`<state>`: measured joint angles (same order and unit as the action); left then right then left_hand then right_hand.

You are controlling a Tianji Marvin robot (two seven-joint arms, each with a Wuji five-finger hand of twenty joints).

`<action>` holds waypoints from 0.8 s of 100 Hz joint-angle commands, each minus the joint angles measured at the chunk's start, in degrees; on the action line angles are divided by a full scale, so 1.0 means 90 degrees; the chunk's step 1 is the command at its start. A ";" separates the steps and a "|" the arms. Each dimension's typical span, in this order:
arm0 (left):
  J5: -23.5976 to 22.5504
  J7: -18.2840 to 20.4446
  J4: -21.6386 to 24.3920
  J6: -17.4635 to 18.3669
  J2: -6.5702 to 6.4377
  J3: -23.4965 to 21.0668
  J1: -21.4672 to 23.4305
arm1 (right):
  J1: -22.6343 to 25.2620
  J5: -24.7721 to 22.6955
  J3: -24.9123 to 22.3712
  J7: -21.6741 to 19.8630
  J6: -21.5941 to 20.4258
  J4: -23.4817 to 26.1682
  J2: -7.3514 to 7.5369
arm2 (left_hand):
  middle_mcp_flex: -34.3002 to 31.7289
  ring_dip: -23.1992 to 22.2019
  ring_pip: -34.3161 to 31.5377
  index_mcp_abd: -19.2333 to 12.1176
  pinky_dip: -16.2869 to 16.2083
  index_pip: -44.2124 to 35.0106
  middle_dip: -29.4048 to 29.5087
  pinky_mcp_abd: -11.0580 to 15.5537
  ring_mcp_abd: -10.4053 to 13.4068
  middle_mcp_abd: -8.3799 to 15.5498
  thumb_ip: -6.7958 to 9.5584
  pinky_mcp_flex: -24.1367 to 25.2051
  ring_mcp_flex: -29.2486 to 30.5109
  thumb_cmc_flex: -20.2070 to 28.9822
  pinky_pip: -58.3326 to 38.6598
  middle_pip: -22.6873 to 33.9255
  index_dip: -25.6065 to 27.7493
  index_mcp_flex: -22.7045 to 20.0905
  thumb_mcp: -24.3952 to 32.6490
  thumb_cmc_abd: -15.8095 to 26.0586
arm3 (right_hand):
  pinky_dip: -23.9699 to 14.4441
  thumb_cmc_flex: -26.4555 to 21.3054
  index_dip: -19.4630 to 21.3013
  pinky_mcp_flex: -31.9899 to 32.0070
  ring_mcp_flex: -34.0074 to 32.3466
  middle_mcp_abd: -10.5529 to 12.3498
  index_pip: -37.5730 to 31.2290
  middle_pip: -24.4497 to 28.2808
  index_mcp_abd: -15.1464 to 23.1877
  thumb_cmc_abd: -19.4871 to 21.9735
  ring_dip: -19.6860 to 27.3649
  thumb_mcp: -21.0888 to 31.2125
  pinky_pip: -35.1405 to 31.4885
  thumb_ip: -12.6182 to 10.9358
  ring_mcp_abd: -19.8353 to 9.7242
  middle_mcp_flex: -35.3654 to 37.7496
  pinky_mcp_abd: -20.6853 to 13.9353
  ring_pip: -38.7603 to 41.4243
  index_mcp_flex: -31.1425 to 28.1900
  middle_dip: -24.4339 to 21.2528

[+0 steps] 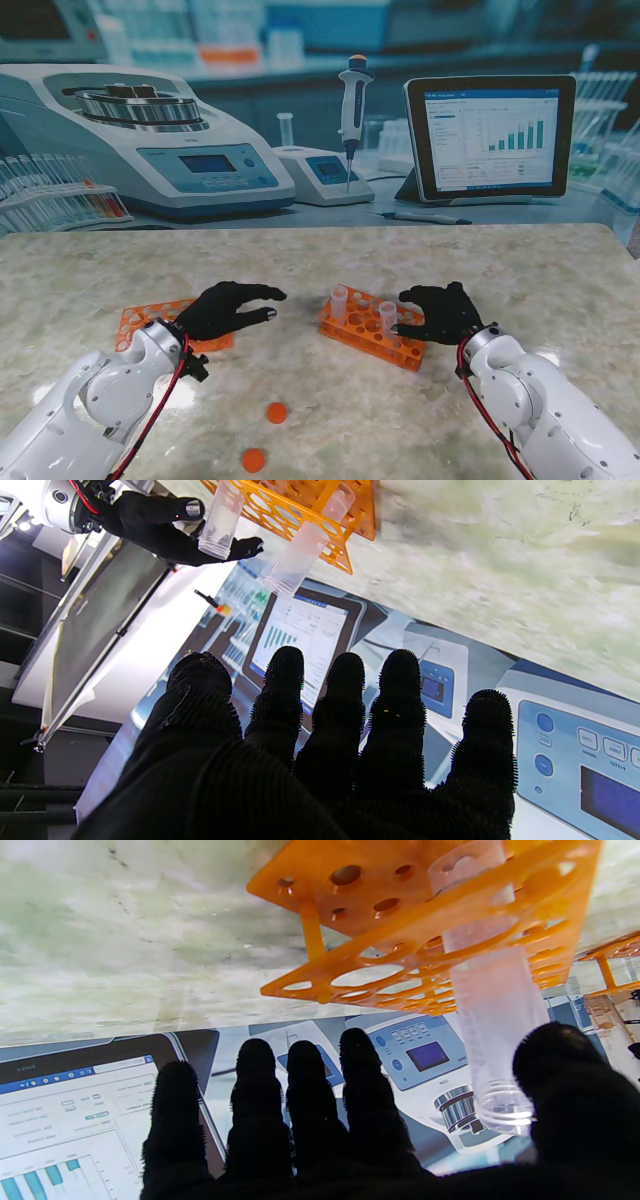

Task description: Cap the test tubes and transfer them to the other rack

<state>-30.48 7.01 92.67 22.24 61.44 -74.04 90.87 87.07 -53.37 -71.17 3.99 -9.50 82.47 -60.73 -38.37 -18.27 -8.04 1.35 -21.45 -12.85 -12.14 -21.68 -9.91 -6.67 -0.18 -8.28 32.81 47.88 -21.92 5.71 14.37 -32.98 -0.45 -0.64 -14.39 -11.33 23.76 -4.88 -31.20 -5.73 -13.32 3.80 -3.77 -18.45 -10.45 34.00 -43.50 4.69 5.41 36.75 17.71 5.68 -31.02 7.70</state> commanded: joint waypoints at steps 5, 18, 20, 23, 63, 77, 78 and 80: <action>0.0003 0.0048 0.0043 -0.0002 -0.0012 0.0015 0.0004 | -0.0004 0.0019 0.0051 -0.0047 -0.0082 -0.0023 0.0001 | 0.0019 0.0034 0.0024 -0.0140 -0.0057 0.0070 0.0118 -0.0108 0.0002 -0.0034 -0.0131 0.0077 0.0069 -0.0161 -0.0167 -0.0091 -0.0065 0.0062 -0.0142 0.0293 | 0.0143 0.0235 -0.0092 0.0095 0.0145 -0.0159 0.0109 -0.0088 -0.0120 -0.0310 0.0135 0.0203 0.0105 0.0172 -0.0059 -0.0136 -0.0016 -0.0219 0.0309 -0.0122; 0.0013 0.0059 0.0044 -0.0013 -0.0013 0.0028 -0.0003 | -0.0025 -0.0007 0.0101 -0.0053 -0.0056 -0.0027 0.0003 | 0.0023 0.0034 0.0026 -0.0141 -0.0057 0.0069 0.0119 -0.0108 0.0000 -0.0026 -0.0130 0.0078 0.0065 -0.0161 -0.0163 -0.0092 -0.0064 0.0060 -0.0140 0.0292 | 0.0174 0.0210 -0.0100 0.0088 0.0186 -0.0151 0.0111 -0.0087 -0.0120 -0.0335 0.0194 0.0282 0.0085 0.0181 -0.0034 -0.0176 -0.0026 -0.0202 0.0336 -0.0165; 0.0014 0.0061 0.0046 -0.0015 -0.0013 0.0029 -0.0003 | -0.0032 -0.0006 0.0112 -0.0048 -0.0049 -0.0035 0.0002 | 0.0023 0.0034 0.0026 -0.0144 -0.0057 0.0067 0.0119 -0.0109 0.0001 -0.0028 -0.0130 0.0079 0.0064 -0.0161 -0.0162 -0.0092 -0.0063 0.0055 -0.0141 0.0291 | 0.0178 0.0203 -0.0101 0.0088 0.0196 -0.0149 0.0111 -0.0089 -0.0120 -0.0341 0.0201 0.0290 0.0082 0.0182 -0.0039 -0.0186 -0.0027 -0.0203 0.0340 -0.0171; 0.0014 0.0062 0.0048 -0.0018 -0.0013 0.0030 -0.0003 | -0.0045 -0.0009 0.0132 -0.0035 -0.0038 -0.0052 0.0001 | 0.0024 0.0034 0.0026 -0.0145 -0.0056 0.0071 0.0119 -0.0109 0.0000 -0.0025 -0.0130 0.0081 0.0065 -0.0164 -0.0160 -0.0092 -0.0065 0.0065 -0.0141 0.0294 | 0.0184 0.0187 -0.0103 0.0084 0.0248 -0.0150 0.0113 -0.0104 -0.0116 -0.0345 0.0219 0.0302 0.0076 0.0182 -0.0033 -0.0228 -0.0035 -0.0220 0.0352 -0.0185; 0.0072 0.0108 0.0016 -0.0046 -0.0016 0.0110 -0.0074 | -0.0375 -0.0050 0.0517 0.0325 -0.0083 -0.0522 -0.0018 | 0.0038 0.0034 0.0028 -0.0145 -0.0054 0.0072 0.0119 -0.0098 0.0001 -0.0028 -0.0130 0.0093 0.0056 -0.0165 -0.0139 -0.0094 -0.0063 0.0062 -0.0140 0.0295 | 0.0257 0.0215 -0.0102 0.0094 0.0454 -0.0086 0.0082 -0.0169 -0.0064 -0.0294 0.0394 0.0302 0.0011 0.0182 0.0005 -0.0350 -0.0058 -0.0233 0.0400 -0.0308; 0.0073 0.0111 0.0022 -0.0046 -0.0016 0.0111 -0.0071 | -0.0460 -0.0014 0.0646 0.0451 -0.0127 -0.0632 -0.0035 | 0.0038 0.0035 0.0031 -0.0143 -0.0054 0.0070 0.0120 -0.0098 0.0010 -0.0020 -0.0131 0.0091 0.0050 -0.0169 -0.0133 -0.0095 -0.0062 0.0064 -0.0142 0.0293 | 0.0280 0.0242 -0.0102 0.0097 0.0457 -0.0019 0.0061 -0.0176 -0.0015 -0.0277 0.0434 0.0311 -0.0012 0.0182 -0.0001 -0.0342 -0.0058 -0.0217 0.0404 -0.0330; 0.0073 0.0112 0.0022 -0.0046 -0.0016 0.0111 -0.0071 | -0.0464 -0.0014 0.0653 0.0459 -0.0131 -0.0638 -0.0036 | 0.0038 0.0035 0.0030 -0.0141 -0.0054 0.0070 0.0120 -0.0098 0.0010 -0.0022 -0.0130 0.0091 0.0052 -0.0168 -0.0133 -0.0095 -0.0062 0.0063 -0.0141 0.0293 | 0.0282 0.0247 -0.0102 0.0099 0.0453 -0.0013 0.0059 -0.0177 -0.0010 -0.0276 0.0435 0.0310 -0.0013 0.0182 -0.0011 -0.0342 -0.0058 -0.0214 0.0400 -0.0331; 0.0074 0.0113 0.0024 -0.0046 -0.0017 0.0111 -0.0070 | -0.0472 -0.0014 0.0667 0.0475 -0.0138 -0.0648 -0.0038 | 0.0038 0.0035 0.0030 -0.0147 -0.0053 0.0072 0.0120 -0.0096 0.0001 -0.0025 -0.0130 0.0098 0.0053 -0.0166 -0.0129 -0.0095 -0.0063 0.0069 -0.0139 0.0297 | 0.0285 0.0242 -0.0101 0.0098 0.0454 -0.0012 0.0054 -0.0177 -0.0013 -0.0277 0.0439 0.0314 -0.0016 0.0181 -0.0005 -0.0336 -0.0057 -0.0213 0.0395 -0.0333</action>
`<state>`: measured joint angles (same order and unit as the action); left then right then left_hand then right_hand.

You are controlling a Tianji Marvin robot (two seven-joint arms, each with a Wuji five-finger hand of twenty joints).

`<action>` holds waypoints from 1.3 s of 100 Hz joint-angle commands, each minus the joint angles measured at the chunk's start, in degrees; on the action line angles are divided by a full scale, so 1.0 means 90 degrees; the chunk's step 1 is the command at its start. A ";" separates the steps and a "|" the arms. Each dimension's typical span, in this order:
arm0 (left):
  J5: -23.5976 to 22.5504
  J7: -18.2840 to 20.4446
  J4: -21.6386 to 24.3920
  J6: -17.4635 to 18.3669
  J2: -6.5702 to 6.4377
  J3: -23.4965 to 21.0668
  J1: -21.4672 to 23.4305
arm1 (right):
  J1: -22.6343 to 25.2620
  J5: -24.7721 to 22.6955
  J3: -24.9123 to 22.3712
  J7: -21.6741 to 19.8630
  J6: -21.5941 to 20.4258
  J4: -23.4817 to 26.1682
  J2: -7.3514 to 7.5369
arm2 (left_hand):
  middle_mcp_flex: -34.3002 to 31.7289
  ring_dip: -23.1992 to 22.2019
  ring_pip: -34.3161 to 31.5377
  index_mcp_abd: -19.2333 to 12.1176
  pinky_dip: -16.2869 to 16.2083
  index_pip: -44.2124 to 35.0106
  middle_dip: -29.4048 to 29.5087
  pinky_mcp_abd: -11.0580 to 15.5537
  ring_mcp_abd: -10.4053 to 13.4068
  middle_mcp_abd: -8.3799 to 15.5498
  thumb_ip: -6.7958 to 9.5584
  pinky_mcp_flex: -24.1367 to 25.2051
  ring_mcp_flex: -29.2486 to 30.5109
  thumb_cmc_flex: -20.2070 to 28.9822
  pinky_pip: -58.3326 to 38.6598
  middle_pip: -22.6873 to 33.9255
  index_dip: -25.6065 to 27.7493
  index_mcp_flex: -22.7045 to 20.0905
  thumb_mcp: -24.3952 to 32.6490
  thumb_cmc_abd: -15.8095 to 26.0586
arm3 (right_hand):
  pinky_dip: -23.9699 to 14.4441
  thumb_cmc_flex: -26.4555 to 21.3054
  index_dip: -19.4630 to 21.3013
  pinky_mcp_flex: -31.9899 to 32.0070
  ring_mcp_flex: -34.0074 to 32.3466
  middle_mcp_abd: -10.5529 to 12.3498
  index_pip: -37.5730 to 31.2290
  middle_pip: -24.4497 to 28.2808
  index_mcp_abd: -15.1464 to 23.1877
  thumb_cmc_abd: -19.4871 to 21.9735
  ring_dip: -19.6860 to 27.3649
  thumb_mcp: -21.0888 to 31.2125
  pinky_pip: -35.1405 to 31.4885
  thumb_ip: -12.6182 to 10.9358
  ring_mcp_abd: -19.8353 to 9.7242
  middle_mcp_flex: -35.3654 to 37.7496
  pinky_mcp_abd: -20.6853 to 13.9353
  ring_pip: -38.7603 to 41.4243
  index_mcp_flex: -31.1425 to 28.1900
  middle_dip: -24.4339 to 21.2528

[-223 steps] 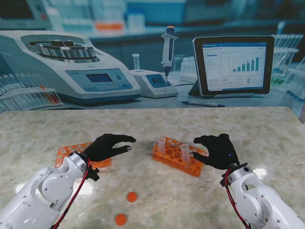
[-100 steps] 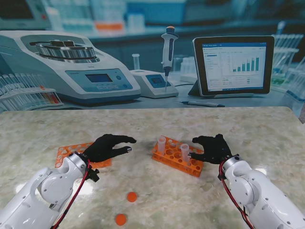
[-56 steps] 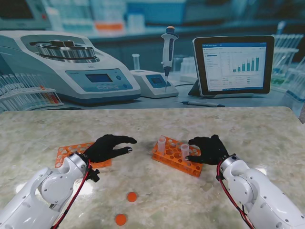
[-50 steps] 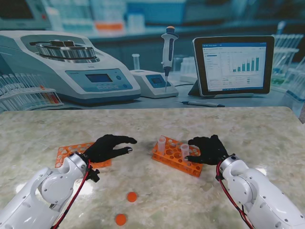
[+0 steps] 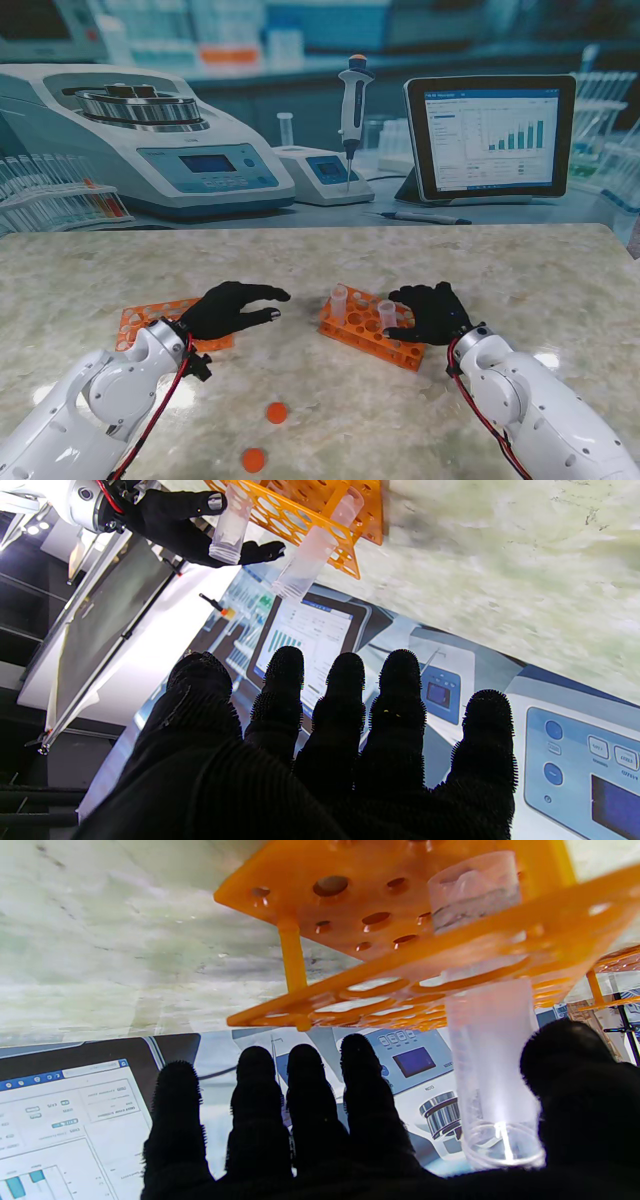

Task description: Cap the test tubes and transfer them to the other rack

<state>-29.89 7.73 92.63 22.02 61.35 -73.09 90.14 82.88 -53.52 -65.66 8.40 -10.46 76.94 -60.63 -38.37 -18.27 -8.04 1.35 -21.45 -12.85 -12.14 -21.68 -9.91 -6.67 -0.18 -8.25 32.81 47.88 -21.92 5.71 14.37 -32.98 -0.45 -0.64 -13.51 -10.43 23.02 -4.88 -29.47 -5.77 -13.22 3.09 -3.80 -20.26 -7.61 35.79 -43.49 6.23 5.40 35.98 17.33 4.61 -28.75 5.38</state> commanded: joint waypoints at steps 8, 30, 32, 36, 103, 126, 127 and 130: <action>0.0006 0.0037 0.0034 -0.0020 -0.0008 0.0003 0.0015 | -0.0025 0.0004 0.0091 0.0022 -0.0059 -0.0057 -0.0052 | 0.0040 0.0035 0.0029 -0.0132 -0.0053 0.0071 0.0120 -0.0094 0.0005 -0.0021 -0.0130 0.0092 0.0056 -0.0170 -0.0126 -0.0095 -0.0062 0.0061 -0.0140 0.0298 | 0.0202 0.0126 -0.0019 0.0101 0.0256 0.0035 0.0023 -0.0110 0.0057 -0.0074 0.0140 0.0125 -0.0027 0.0010 -0.0009 -0.0248 -0.0014 -0.0084 0.0136 -0.0088; 0.0005 0.0042 0.0047 -0.0024 -0.0009 -0.0001 0.0024 | -0.0081 0.0000 0.0180 0.0142 -0.0160 -0.0156 -0.0058 | 0.0046 0.0037 0.0033 -0.0139 -0.0053 0.0070 0.0121 -0.0099 0.0012 -0.0041 -0.0128 0.0094 0.0045 -0.0160 -0.0116 -0.0096 -0.0060 0.0058 -0.0136 0.0297 | 0.0236 -0.0053 -0.0019 0.0099 0.0226 0.0266 -0.0054 -0.0127 0.0315 -0.0049 0.0167 0.0112 -0.0054 0.0006 -0.0067 -0.0183 -0.0018 -0.0066 0.0111 -0.0113; 0.0006 0.0042 0.0048 -0.0025 -0.0009 -0.0001 0.0024 | -0.0085 -0.0004 0.0188 0.0153 -0.0166 -0.0162 -0.0059 | 0.0040 0.0036 0.0031 -0.0141 -0.0053 0.0069 0.0120 -0.0102 0.0002 -0.0037 -0.0129 0.0095 0.0049 -0.0163 -0.0116 -0.0094 -0.0060 0.0057 -0.0138 0.0296 | 0.0239 -0.0086 -0.0017 0.0094 0.0209 0.0317 -0.0072 -0.0128 0.0366 -0.0053 0.0168 0.0105 -0.0059 0.0006 -0.0078 -0.0165 -0.0014 -0.0063 0.0099 -0.0115; 0.0007 0.0046 0.0051 -0.0028 -0.0009 0.0001 0.0025 | -0.0093 -0.0010 0.0203 0.0177 -0.0174 -0.0176 -0.0060 | 0.0041 0.0036 0.0030 -0.0161 -0.0054 0.0072 0.0121 -0.0089 0.0012 -0.0023 -0.0130 0.0094 0.0050 -0.0168 -0.0115 -0.0096 -0.0061 0.0066 -0.0141 0.0299 | 0.0246 -0.0140 -0.0015 0.0088 0.0192 0.0401 -0.0112 -0.0141 0.0474 -0.0048 0.0175 0.0083 -0.0069 0.0009 -0.0101 -0.0142 -0.0021 -0.0064 0.0077 -0.0124; 0.0000 0.0077 0.0083 -0.0041 -0.0016 0.0004 0.0038 | -0.0097 0.0166 0.0224 0.0095 -0.0207 -0.0194 -0.0080 | 0.0045 0.0038 0.0032 -0.0127 -0.0053 0.0065 0.0123 -0.0084 -0.0002 -0.0027 -0.0129 0.0100 0.0047 -0.0163 -0.0090 -0.0097 -0.0056 0.0045 -0.0139 0.0297 | 0.0407 -0.3849 -0.1403 0.0140 0.0004 0.1078 -0.2156 -0.0288 0.1775 0.2325 0.0249 -0.3660 -0.0052 -0.0201 -0.0453 0.0395 -0.0191 -0.0167 -0.0498 -0.0194; -0.0002 0.0080 0.0089 -0.0046 -0.0017 0.0006 0.0041 | -0.0081 0.0174 0.0200 0.0099 -0.0194 -0.0183 -0.0084 | 0.0044 0.0039 0.0034 -0.0136 -0.0054 0.0060 0.0123 -0.0083 0.0004 -0.0022 -0.0129 0.0097 0.0042 -0.0163 -0.0086 -0.0097 -0.0055 0.0057 -0.0140 0.0298 | 0.0411 -0.4302 -0.1415 0.0137 -0.0029 0.1096 -0.2186 -0.0278 0.1745 0.2911 0.0258 -0.4175 -0.0042 -0.0154 -0.0479 0.0474 -0.0204 -0.0176 -0.0590 -0.0195; -0.0002 0.0079 0.0089 -0.0045 -0.0017 0.0006 0.0041 | -0.0082 0.0176 0.0200 0.0106 -0.0197 -0.0186 -0.0085 | 0.0040 0.0039 0.0034 -0.0156 -0.0054 0.0057 0.0122 -0.0084 0.0004 -0.0019 -0.0129 0.0096 0.0043 -0.0164 -0.0087 -0.0095 -0.0054 0.0049 -0.0140 0.0297 | 0.0412 -0.4300 -0.1413 0.0136 -0.0036 0.1091 -0.2185 -0.0278 0.1744 0.2915 0.0257 -0.4180 -0.0042 -0.0152 -0.0479 0.0475 -0.0204 -0.0173 -0.0594 -0.0195; -0.0002 0.0079 0.0089 -0.0046 -0.0017 0.0005 0.0041 | -0.0080 0.0183 0.0195 0.0125 -0.0208 -0.0188 -0.0088 | 0.0040 0.0039 0.0036 -0.0174 -0.0054 0.0059 0.0122 -0.0083 0.0008 -0.0026 -0.0129 0.0098 0.0040 -0.0164 -0.0087 -0.0095 -0.0055 0.0054 -0.0140 0.0296 | 0.0412 -0.4293 -0.1407 0.0134 -0.0046 0.1081 -0.2176 -0.0275 0.1756 0.2923 0.0256 -0.4195 -0.0040 -0.0147 -0.0477 0.0482 -0.0200 -0.0170 -0.0593 -0.0194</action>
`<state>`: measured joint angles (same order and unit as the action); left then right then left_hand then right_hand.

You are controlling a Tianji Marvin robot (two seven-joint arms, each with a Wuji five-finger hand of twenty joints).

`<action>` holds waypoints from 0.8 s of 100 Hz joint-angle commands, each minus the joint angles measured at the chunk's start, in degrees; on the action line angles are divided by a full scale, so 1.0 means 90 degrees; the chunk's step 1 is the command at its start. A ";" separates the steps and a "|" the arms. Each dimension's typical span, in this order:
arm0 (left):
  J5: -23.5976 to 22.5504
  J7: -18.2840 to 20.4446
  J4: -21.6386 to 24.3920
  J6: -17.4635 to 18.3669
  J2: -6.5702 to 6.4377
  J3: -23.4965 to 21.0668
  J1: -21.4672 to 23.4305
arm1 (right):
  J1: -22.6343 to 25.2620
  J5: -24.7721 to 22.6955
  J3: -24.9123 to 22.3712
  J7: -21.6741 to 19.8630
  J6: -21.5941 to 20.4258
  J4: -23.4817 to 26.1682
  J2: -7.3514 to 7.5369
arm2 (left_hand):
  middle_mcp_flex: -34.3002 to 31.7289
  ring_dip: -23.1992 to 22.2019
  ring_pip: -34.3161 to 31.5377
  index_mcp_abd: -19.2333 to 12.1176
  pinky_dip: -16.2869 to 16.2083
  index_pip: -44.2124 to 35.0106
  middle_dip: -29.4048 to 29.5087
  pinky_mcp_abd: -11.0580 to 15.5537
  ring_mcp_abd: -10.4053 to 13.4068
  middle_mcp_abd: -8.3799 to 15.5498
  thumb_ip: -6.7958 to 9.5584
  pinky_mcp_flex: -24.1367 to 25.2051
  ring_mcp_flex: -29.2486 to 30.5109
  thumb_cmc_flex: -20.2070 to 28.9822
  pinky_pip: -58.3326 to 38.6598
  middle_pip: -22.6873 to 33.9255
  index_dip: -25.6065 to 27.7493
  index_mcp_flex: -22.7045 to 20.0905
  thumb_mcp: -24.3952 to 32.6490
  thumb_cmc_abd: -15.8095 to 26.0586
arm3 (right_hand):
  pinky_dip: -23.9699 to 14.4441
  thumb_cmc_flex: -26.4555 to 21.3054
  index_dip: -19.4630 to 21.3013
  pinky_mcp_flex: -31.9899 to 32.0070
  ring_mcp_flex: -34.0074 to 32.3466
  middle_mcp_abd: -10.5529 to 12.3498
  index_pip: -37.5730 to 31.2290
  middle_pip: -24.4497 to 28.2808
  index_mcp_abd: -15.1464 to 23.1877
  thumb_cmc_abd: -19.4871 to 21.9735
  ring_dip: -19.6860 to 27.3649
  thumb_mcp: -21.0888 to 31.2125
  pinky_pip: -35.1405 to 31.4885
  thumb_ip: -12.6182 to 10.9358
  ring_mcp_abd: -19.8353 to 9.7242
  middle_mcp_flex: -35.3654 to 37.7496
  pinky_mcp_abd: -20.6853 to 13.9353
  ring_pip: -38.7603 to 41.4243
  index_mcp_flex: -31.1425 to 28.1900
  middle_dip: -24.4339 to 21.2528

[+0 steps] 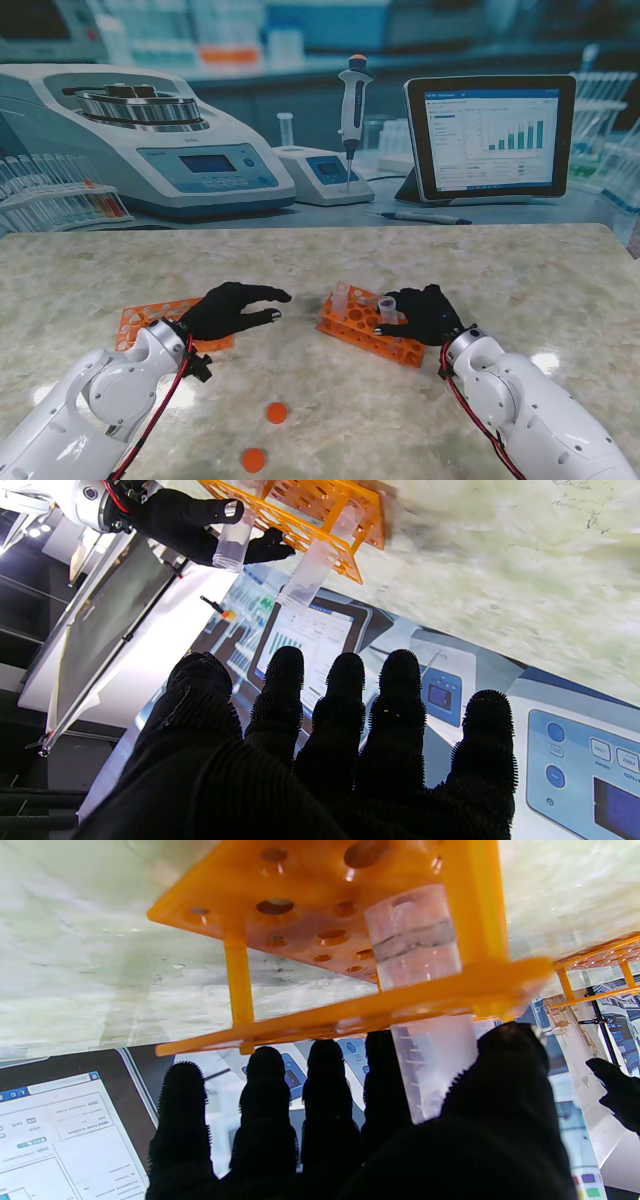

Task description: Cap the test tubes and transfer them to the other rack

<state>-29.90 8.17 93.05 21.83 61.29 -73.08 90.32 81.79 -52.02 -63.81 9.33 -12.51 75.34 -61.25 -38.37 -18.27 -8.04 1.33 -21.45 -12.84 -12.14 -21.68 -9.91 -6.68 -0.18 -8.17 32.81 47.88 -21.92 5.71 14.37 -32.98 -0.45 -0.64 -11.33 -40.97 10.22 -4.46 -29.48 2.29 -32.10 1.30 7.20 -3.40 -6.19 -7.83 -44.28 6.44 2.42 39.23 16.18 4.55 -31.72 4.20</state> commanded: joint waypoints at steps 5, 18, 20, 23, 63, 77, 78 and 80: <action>-0.0001 0.0033 0.0046 -0.0027 -0.0010 0.0002 0.0025 | 0.0054 0.0029 -0.0027 0.0035 0.0001 0.0000 -0.0024 | 0.0042 0.0039 0.0035 -0.0144 -0.0054 0.0058 0.0123 -0.0084 0.0005 -0.0019 -0.0129 0.0094 0.0041 -0.0162 -0.0084 -0.0096 -0.0055 0.0053 -0.0139 0.0296 | 0.0171 -0.0899 0.0025 0.0086 -0.0047 0.0182 -0.0061 -0.0073 0.0546 0.1047 0.0097 0.0631 0.0050 -0.0166 -0.0153 0.0123 -0.0069 -0.0162 -0.0255 -0.0061; -0.0004 0.0029 0.0051 -0.0022 -0.0010 -0.0006 0.0032 | 0.0092 0.0012 -0.0071 0.0119 -0.0066 0.0027 -0.0030 | 0.0040 0.0038 0.0031 -0.0181 -0.0057 0.0054 0.0122 -0.0080 0.0007 -0.0023 -0.0129 0.0087 0.0051 -0.0163 -0.0087 -0.0095 -0.0053 0.0049 -0.0140 0.0295 | 0.0165 -0.0892 0.0045 0.0067 -0.0077 0.0177 -0.0043 -0.0058 0.0552 0.1005 0.0086 0.0596 0.0041 -0.0170 -0.0131 0.0140 -0.0053 -0.0141 -0.0256 -0.0054; -0.0005 0.0027 0.0051 -0.0021 -0.0010 -0.0007 0.0033 | 0.0098 0.0007 -0.0077 0.0130 -0.0077 0.0031 -0.0031 | 0.0041 0.0038 0.0031 -0.0150 -0.0057 0.0055 0.0122 -0.0084 0.0007 -0.0017 -0.0128 0.0087 0.0050 -0.0162 -0.0088 -0.0095 -0.0053 0.0052 -0.0138 0.0297 | 0.0163 -0.0885 0.0047 0.0061 -0.0084 0.0173 -0.0041 -0.0057 0.0552 0.0995 0.0084 0.0590 0.0038 -0.0170 -0.0130 0.0139 -0.0054 -0.0137 -0.0259 -0.0053; -0.0006 0.0025 0.0050 -0.0021 -0.0009 -0.0008 0.0033 | 0.0104 0.0000 -0.0084 0.0146 -0.0092 0.0036 -0.0031 | 0.0039 0.0038 0.0032 -0.0138 -0.0057 0.0056 0.0122 -0.0083 0.0010 -0.0016 -0.0129 0.0091 0.0048 -0.0161 -0.0087 -0.0094 -0.0054 0.0051 -0.0139 0.0298 | 0.0161 -0.0883 0.0049 0.0060 -0.0088 0.0166 -0.0035 -0.0054 0.0558 0.0978 0.0082 0.0585 0.0037 -0.0174 -0.0127 0.0141 -0.0052 -0.0132 -0.0256 -0.0051; -0.0012 0.0029 0.0064 -0.0029 -0.0010 -0.0022 0.0049 | 0.0075 0.0010 -0.0059 0.0294 -0.0258 -0.0044 -0.0046 | 0.0041 0.0039 0.0036 -0.0148 -0.0057 0.0060 0.0120 -0.0082 -0.0001 -0.0025 -0.0128 0.0096 0.0035 -0.0153 -0.0082 -0.0094 -0.0055 0.0051 -0.0139 0.0301 | 0.0139 -0.0812 0.0058 0.0065 -0.0087 0.0030 0.0091 -0.0024 0.0594 0.0918 0.0056 0.0605 0.0021 -0.0224 -0.0043 0.0093 0.0005 -0.0094 0.0027 -0.0030; -0.0015 0.0028 0.0066 -0.0025 -0.0011 -0.0029 0.0055 | 0.0075 0.0030 -0.0055 0.0284 -0.0277 -0.0043 -0.0048 | 0.0043 0.0038 0.0034 -0.0138 -0.0058 0.0060 0.0120 -0.0082 0.0004 -0.0027 -0.0128 0.0092 0.0042 -0.0153 -0.0081 -0.0095 -0.0054 0.0044 -0.0139 0.0300 | 0.0134 -0.0815 0.0078 0.0074 -0.0079 0.0057 0.0093 -0.0008 0.0611 0.0937 0.0051 0.0628 0.0025 -0.0231 -0.0039 0.0089 0.0008 -0.0086 0.0054 -0.0023; -0.0015 0.0028 0.0066 -0.0025 -0.0011 -0.0029 0.0055 | 0.0075 0.0029 -0.0055 0.0287 -0.0277 -0.0042 -0.0048 | 0.0045 0.0039 0.0037 -0.0145 -0.0058 0.0063 0.0120 -0.0083 0.0002 -0.0021 -0.0129 0.0092 0.0037 -0.0158 -0.0081 -0.0096 -0.0055 0.0051 -0.0141 0.0304 | 0.0134 -0.0819 0.0080 0.0074 -0.0079 0.0058 0.0090 -0.0008 0.0609 0.0934 0.0050 0.0629 0.0025 -0.0231 -0.0040 0.0089 0.0008 -0.0085 0.0051 -0.0023; -0.0016 0.0027 0.0066 -0.0023 -0.0011 -0.0030 0.0056 | 0.0077 0.0026 -0.0056 0.0294 -0.0278 -0.0041 -0.0049 | 0.0043 0.0039 0.0037 -0.0150 -0.0058 0.0063 0.0120 -0.0083 0.0000 -0.0027 -0.0128 0.0093 0.0035 -0.0156 -0.0081 -0.0095 -0.0055 0.0051 -0.0140 0.0304 | 0.0133 -0.0822 0.0082 0.0075 -0.0082 0.0053 0.0084 -0.0007 0.0605 0.0935 0.0050 0.0631 0.0025 -0.0230 -0.0044 0.0088 0.0008 -0.0084 0.0045 -0.0023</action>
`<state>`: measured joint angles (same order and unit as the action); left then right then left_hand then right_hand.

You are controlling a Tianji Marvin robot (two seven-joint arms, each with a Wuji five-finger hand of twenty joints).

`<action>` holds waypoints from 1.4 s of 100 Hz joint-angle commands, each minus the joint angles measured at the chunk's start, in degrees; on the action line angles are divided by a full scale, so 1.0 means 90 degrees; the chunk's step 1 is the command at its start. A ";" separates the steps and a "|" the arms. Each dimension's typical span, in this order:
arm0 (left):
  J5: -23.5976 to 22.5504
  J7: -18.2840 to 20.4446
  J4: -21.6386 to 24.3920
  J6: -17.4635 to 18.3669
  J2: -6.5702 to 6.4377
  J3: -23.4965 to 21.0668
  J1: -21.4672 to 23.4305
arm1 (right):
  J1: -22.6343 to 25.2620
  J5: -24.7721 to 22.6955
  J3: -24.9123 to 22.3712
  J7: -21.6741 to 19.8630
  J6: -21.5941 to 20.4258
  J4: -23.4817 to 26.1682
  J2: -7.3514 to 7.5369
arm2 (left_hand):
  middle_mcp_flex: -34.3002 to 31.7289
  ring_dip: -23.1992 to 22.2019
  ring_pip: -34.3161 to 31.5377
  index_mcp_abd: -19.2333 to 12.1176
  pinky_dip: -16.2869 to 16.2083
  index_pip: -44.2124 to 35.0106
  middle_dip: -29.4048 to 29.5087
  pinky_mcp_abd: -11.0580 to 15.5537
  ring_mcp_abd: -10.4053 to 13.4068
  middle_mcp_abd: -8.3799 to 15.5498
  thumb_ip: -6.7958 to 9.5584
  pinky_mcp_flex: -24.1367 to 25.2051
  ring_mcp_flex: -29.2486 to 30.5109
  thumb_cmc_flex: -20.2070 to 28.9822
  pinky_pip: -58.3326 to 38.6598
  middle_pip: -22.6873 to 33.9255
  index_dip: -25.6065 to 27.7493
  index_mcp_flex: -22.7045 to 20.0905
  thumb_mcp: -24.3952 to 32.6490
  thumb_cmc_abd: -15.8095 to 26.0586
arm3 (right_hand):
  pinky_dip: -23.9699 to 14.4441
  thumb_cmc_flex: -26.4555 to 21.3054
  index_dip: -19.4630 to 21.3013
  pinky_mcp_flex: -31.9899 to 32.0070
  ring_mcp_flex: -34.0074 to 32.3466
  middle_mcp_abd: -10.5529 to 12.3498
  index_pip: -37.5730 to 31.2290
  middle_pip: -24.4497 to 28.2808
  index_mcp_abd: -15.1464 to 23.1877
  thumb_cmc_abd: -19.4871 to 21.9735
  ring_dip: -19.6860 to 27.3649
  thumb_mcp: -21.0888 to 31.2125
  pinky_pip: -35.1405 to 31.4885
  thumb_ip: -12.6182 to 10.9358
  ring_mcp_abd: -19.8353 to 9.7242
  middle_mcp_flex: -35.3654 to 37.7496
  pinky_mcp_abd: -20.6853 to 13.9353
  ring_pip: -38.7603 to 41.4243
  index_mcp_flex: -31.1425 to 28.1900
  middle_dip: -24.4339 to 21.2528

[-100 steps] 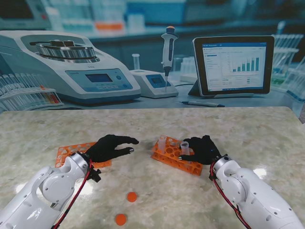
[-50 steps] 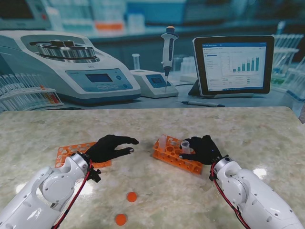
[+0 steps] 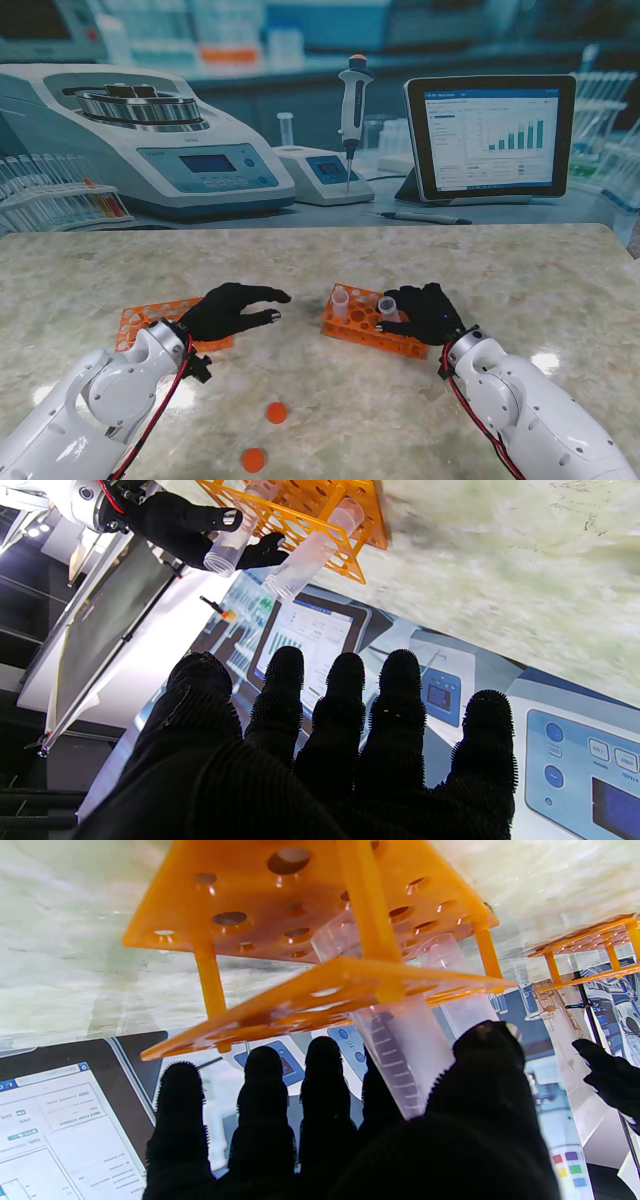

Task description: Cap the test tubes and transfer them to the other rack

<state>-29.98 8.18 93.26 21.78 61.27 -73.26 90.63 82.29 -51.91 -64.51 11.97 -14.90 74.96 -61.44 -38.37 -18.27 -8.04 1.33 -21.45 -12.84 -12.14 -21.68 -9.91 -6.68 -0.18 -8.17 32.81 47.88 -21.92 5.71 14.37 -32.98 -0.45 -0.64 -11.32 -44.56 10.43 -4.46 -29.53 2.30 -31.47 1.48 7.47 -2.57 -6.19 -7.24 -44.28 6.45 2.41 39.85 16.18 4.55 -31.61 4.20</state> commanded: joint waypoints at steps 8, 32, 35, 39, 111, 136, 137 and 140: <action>-0.0008 0.0026 0.0043 -0.0017 -0.0010 -0.0013 0.0023 | 0.0033 0.0012 0.0010 0.0021 -0.0020 0.0010 -0.0030 | 0.0041 0.0039 0.0036 -0.0126 -0.0059 0.0061 0.0119 -0.0086 0.0014 -0.0029 -0.0128 0.0089 0.0039 -0.0153 -0.0083 -0.0094 -0.0054 0.0044 -0.0139 0.0302 | 0.0128 -0.0433 0.0061 0.0068 -0.0085 0.0042 0.0005 -0.0023 0.0582 0.0853 0.0047 0.0571 0.0023 -0.0229 -0.0030 0.0027 0.0010 -0.0079 0.0030 -0.0021; -0.0009 0.0029 0.0044 -0.0013 -0.0011 -0.0014 0.0023 | 0.0108 -0.0006 -0.0054 0.0051 -0.0044 0.0106 -0.0033 | 0.0039 0.0038 0.0035 -0.0146 -0.0060 0.0062 0.0120 -0.0079 0.0007 -0.0012 -0.0129 0.0090 0.0040 -0.0157 -0.0083 -0.0094 -0.0053 0.0044 -0.0141 0.0303 | 0.0120 -0.0463 0.0049 0.0066 -0.0102 0.0049 -0.0030 -0.0012 0.0557 0.0862 0.0046 0.0568 0.0026 -0.0221 -0.0046 0.0057 0.0019 -0.0077 -0.0006 -0.0018; -0.0011 0.0029 0.0044 -0.0012 -0.0011 -0.0015 0.0023 | 0.0119 -0.0008 -0.0063 0.0046 -0.0037 0.0122 -0.0033 | 0.0039 0.0039 0.0036 -0.0130 -0.0060 0.0061 0.0120 -0.0082 0.0005 -0.0021 -0.0129 0.0092 0.0037 -0.0156 -0.0082 -0.0094 -0.0053 0.0044 -0.0140 0.0301 | 0.0119 -0.0464 0.0049 0.0064 -0.0097 0.0048 -0.0034 -0.0011 0.0552 0.0859 0.0047 0.0567 0.0025 -0.0221 -0.0037 0.0059 0.0019 -0.0079 -0.0017 -0.0017; -0.0011 0.0028 0.0046 -0.0012 -0.0011 -0.0017 0.0025 | 0.0134 -0.0010 -0.0075 0.0036 -0.0021 0.0144 -0.0032 | 0.0042 0.0038 0.0033 -0.0150 -0.0059 0.0063 0.0120 -0.0085 0.0002 -0.0019 -0.0129 0.0097 0.0043 -0.0157 -0.0080 -0.0095 -0.0053 0.0045 -0.0140 0.0306 | 0.0117 -0.0463 0.0043 0.0058 -0.0104 0.0038 -0.0031 -0.0012 0.0548 0.0869 0.0046 0.0566 0.0023 -0.0221 -0.0040 0.0055 0.0019 -0.0076 -0.0018 -0.0017; -0.0003 0.0027 0.0056 -0.0010 -0.0010 -0.0005 0.0026 | 0.0508 0.0078 -0.0438 0.0035 0.0050 0.0647 -0.0074 | 0.0038 0.0037 0.0032 -0.0152 -0.0061 0.0057 0.0119 -0.0085 0.0005 -0.0030 -0.0128 0.0089 0.0047 -0.0154 -0.0081 -0.0093 -0.0050 0.0038 -0.0140 0.0303 | 0.0046 -0.0491 0.0015 -0.0069 -0.0337 0.0074 -0.0049 0.0132 0.0566 0.0877 -0.0026 0.0557 -0.0069 -0.0220 0.0011 0.0261 0.0059 0.0042 -0.0057 0.0051; -0.0003 0.0030 0.0050 -0.0001 -0.0011 0.0008 0.0015 | 0.0589 0.0094 -0.0533 -0.0025 0.0011 0.0884 -0.0078 | 0.0042 0.0039 0.0037 -0.0153 -0.0061 0.0060 0.0121 -0.0085 -0.0004 -0.0025 -0.0128 0.0091 0.0035 -0.0153 -0.0081 -0.0096 -0.0051 0.0044 -0.0139 0.0309 | -0.0010 -0.0455 0.0016 -0.0198 -0.0569 0.0035 -0.0084 0.0265 0.0676 0.0905 -0.0084 0.0542 -0.0149 -0.0212 0.0194 0.0474 0.0109 0.0118 -0.0054 0.0112; -0.0003 0.0029 0.0050 0.0000 -0.0010 0.0007 0.0015 | 0.0594 0.0093 -0.0537 -0.0027 0.0010 0.0896 -0.0079 | 0.0038 0.0038 0.0036 -0.0147 -0.0061 0.0061 0.0120 -0.0084 -0.0002 -0.0022 -0.0129 0.0090 0.0039 -0.0155 -0.0081 -0.0094 -0.0051 0.0045 -0.0140 0.0309 | -0.0013 -0.0456 0.0017 -0.0204 -0.0583 0.0041 -0.0087 0.0275 0.0677 0.0906 -0.0087 0.0543 -0.0154 -0.0212 0.0205 0.0493 0.0113 0.0124 -0.0055 0.0116; -0.0004 0.0027 0.0049 0.0001 -0.0010 0.0006 0.0016 | 0.0607 0.0091 -0.0551 -0.0031 0.0003 0.0932 -0.0079 | 0.0043 0.0039 0.0037 -0.0140 -0.0061 0.0059 0.0121 -0.0079 0.0010 -0.0011 -0.0129 0.0091 0.0035 -0.0157 -0.0081 -0.0096 -0.0050 0.0040 -0.0141 0.0308 | -0.0020 -0.0455 0.0018 -0.0215 -0.0609 0.0037 -0.0094 0.0295 0.0693 0.0901 -0.0093 0.0541 -0.0164 -0.0211 0.0222 0.0524 0.0122 0.0133 -0.0056 0.0126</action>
<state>-29.97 8.20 93.47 21.80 61.25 -73.22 90.70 87.25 -51.05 -69.37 11.94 -14.75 82.11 -61.95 -38.37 -18.27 -8.04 1.33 -21.45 -12.84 -12.14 -21.68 -9.91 -6.68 -0.18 -8.16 32.81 47.88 -21.92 5.71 14.37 -32.98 -0.45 -0.64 -11.33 -45.27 10.53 -6.35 -33.83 2.30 -31.47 3.84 8.17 -2.04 -6.33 -7.20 -44.94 6.45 3.94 43.59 16.17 4.67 -31.56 4.87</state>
